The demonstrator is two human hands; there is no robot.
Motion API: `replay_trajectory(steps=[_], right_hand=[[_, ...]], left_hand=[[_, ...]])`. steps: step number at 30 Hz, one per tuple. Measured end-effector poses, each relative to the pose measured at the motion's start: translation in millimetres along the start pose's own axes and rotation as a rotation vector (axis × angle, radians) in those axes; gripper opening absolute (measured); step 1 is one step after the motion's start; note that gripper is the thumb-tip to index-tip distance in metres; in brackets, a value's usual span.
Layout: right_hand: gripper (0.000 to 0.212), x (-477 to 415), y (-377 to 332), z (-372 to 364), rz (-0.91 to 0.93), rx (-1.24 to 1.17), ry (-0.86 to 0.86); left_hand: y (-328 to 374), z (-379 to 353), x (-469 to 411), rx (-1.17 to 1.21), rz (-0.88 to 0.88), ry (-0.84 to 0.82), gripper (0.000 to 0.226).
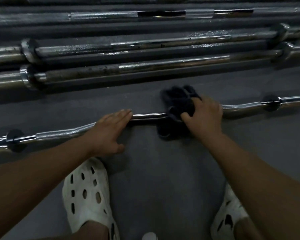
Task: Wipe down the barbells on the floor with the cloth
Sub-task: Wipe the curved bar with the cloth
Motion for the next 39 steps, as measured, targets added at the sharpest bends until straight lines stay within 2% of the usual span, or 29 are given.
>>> replay_trajectory(steps=[2,3,6,7,8,11,12,14,15,18,19,20,21,24,25,26,29,30,31,32,34,35,36,39], right_hand=[[0.058,20.8,-27.7,-5.7,-0.072,-0.142,0.018],[0.057,31.7,-48.2,-3.2,0.003,-0.167,0.03],[0.072,34.5,-74.4,16.7,0.486,-0.081,-0.066],[0.08,22.0,-66.1,20.4,0.52,-0.066,-0.102],[0.085,9.8,-51.4,17.8,0.456,-0.079,-0.091],[0.077,-7.0,1.6,0.4,-0.067,-0.171,-0.037],[0.073,2.6,0.7,-4.3,-0.178,-0.208,-0.045],[0.068,26.4,-34.4,-11.1,-0.194,-0.24,-0.016],[0.065,37.8,-60.6,-8.6,-0.092,-0.232,0.003],[0.065,46.2,-101.9,11.9,0.471,-0.119,-0.044],[0.067,33.9,-93.9,15.1,0.542,-0.095,-0.054],[0.069,21.6,-79.3,14.3,0.5,-0.114,-0.051],[0.071,9.7,-59.5,11.2,0.348,-0.149,-0.042],[0.066,10.8,-21.7,0.2,-0.297,-0.301,-0.062],[0.065,22.7,-31.3,-1.4,-0.373,-0.293,-0.094],[0.064,34.3,-47.3,-1.5,-0.318,-0.271,-0.099],[0.065,56.7,-86.3,5.5,0.293,-0.176,-0.104],[0.066,51.8,-84.6,8.2,0.421,-0.135,-0.135],[0.066,42.3,-75.1,6.6,0.445,-0.1,-0.134],[0.065,33.0,-63.6,4.0,0.344,-0.117,-0.111],[0.061,25.4,-49.1,-1.4,-0.08,-0.294,-0.036],[0.059,30.8,-58.7,-1.9,-0.222,-0.336,-0.029],[0.059,37.8,-76.0,-1.3,-0.215,-0.284,-0.033],[0.061,53.6,-117.4,6.6,0.361,-0.14,-0.053]], left_hand=[[3.3,0.5,0.0,-0.01,0.004,0.006,0.116],[4.7,1.8,0.2,-0.019,0.006,0.005,0.116],[9.2,6.6,2.1,-0.012,0.014,-0.013,0.117],[8.4,7.2,1.9,0.0,0.015,-0.018,0.118],[7.3,6.6,1.8,0.008,0.016,-0.027,0.118],[4.3,2.7,0.7,0.024,0.008,-0.012,0.115],[4.8,1.8,0.7,0.007,0.012,-0.007,0.115],[6.5,1.2,1.1,-0.033,0.021,0.009,0.116],[6.2,1.1,1.3,-0.047,0.024,0.015,0.116],[6.1,3.6,1.4,-0.063,0.033,-0.015,0.106],[5.5,4.4,1.2,-0.055,0.034,-0.018,0.104],[4.4,4.2,0.8,-0.038,0.023,-0.014,0.106],[3.9,3.4,0.8,-0.014,0.011,-0.004,0.11],[4.0,0.6,1.1,0.001,0.004,0.014,0.114],[5.0,0.0,1.1,-0.012,0.005,0.015,0.115],[6.1,-0.5,1.1,-0.026,0.011,0.014,0.115],[7.9,1.2,2.4,-0.071,0.01,0.015,0.108],[7.2,1.6,2.2,-0.068,-0.003,0.022,0.107],[6.1,1.5,2.0,-0.049,-0.012,0.024,0.109],[5.0,0.7,1.9,-0.02,-0.007,0.016,0.112],[3.7,-0.6,1.7,0.008,0.01,0.0,0.114],[4.3,-0.7,1.4,0.0,0.01,0.002,0.115],[4.8,-1.4,1.6,-0.011,0.014,0.004,0.115],[6.9,2.6,2.1,-0.058,0.044,-0.01,0.106]])
Point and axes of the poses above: each hand's wrist, its own x-axis away from the middle knuckle, its own z-axis out of the back of the hand, y = z × x, the point moved 1 cm from there along -x, towards the middle knuckle, and after that the axes turned 13 degrees about x, right-handed, at the moved point
